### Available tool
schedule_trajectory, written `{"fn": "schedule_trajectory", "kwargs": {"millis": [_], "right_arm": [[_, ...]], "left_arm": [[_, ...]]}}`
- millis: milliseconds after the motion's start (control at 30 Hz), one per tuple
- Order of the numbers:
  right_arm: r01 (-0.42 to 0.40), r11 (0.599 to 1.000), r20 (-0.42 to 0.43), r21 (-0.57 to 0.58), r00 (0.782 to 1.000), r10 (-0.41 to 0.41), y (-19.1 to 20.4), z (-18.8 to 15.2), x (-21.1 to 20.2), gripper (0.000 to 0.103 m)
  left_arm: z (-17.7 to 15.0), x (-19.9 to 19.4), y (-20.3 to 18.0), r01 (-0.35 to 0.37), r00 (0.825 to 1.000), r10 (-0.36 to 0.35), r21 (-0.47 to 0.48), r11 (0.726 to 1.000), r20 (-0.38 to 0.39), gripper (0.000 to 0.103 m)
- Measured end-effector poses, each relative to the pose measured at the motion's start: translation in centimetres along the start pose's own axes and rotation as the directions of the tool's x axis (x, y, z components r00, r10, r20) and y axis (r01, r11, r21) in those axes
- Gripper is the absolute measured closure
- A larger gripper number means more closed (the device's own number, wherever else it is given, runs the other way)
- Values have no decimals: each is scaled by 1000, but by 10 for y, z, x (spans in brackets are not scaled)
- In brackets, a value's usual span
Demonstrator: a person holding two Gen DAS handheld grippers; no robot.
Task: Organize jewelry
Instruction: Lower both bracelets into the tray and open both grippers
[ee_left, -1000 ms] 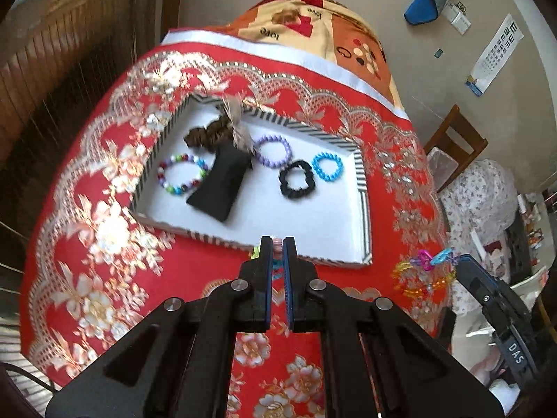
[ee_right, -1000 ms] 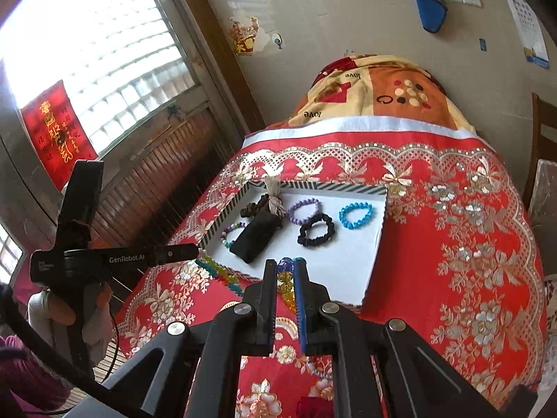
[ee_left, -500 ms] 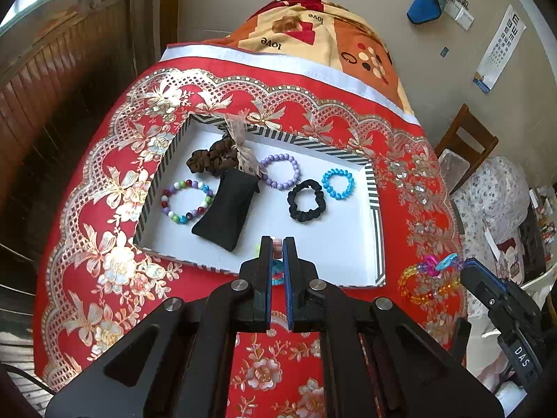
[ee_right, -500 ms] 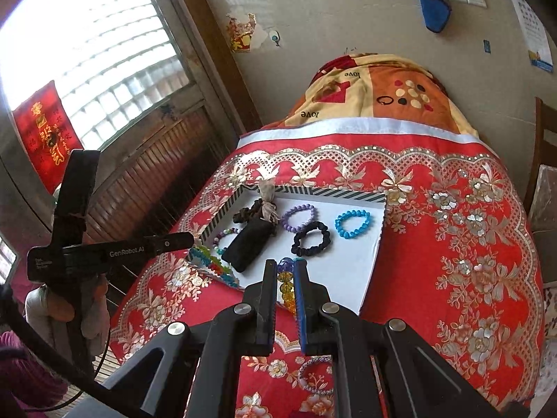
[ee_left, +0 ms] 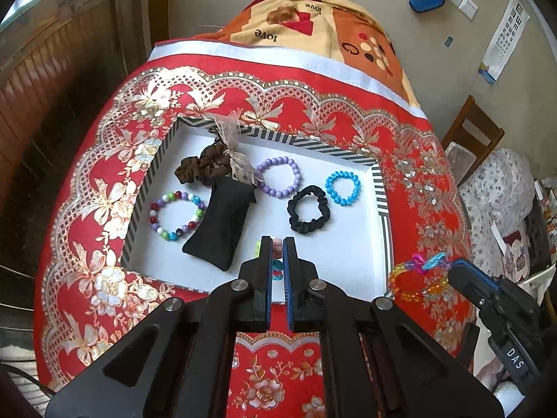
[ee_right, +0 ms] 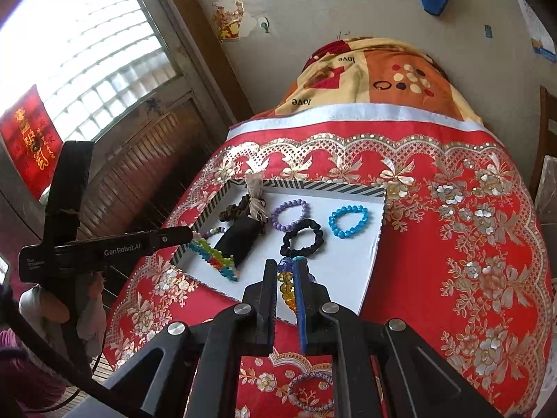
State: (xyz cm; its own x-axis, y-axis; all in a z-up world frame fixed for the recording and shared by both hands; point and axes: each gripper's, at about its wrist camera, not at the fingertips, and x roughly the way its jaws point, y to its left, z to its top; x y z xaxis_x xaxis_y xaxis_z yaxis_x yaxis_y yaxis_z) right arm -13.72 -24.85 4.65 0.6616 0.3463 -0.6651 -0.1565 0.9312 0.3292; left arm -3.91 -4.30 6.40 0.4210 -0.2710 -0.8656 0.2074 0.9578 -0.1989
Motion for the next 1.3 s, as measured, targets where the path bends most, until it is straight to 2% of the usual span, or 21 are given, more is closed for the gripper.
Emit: {"fn": "schedule_trajectory", "kwargs": {"millis": [467,733,900,1200,1233,1300], "right_arm": [[-54,998,-133,21,989,57,-14,4,78,95],[85,996,-191,37,979,-77,-63,19,134,95],[169,985,-205,34,966,-158,-82,25,152,95],[209,977,-219,29,955,-198,-87,32,171,95],[213,977,-224,22,953,-203,-86,31,172,95],[213,977,-225,17,953,-204,-85,30,171,91]], "left_arm": [[4,66,-2,30,993,-29,3,1000,-118,99],[24,112,20,10,985,-17,-39,999,-174,99],[39,131,26,12,982,-22,-54,998,-186,99],[49,147,26,36,980,-47,-59,998,-196,98],[49,147,25,41,979,-52,-58,997,-198,97],[48,148,25,48,978,-58,-58,997,-199,85]]}}
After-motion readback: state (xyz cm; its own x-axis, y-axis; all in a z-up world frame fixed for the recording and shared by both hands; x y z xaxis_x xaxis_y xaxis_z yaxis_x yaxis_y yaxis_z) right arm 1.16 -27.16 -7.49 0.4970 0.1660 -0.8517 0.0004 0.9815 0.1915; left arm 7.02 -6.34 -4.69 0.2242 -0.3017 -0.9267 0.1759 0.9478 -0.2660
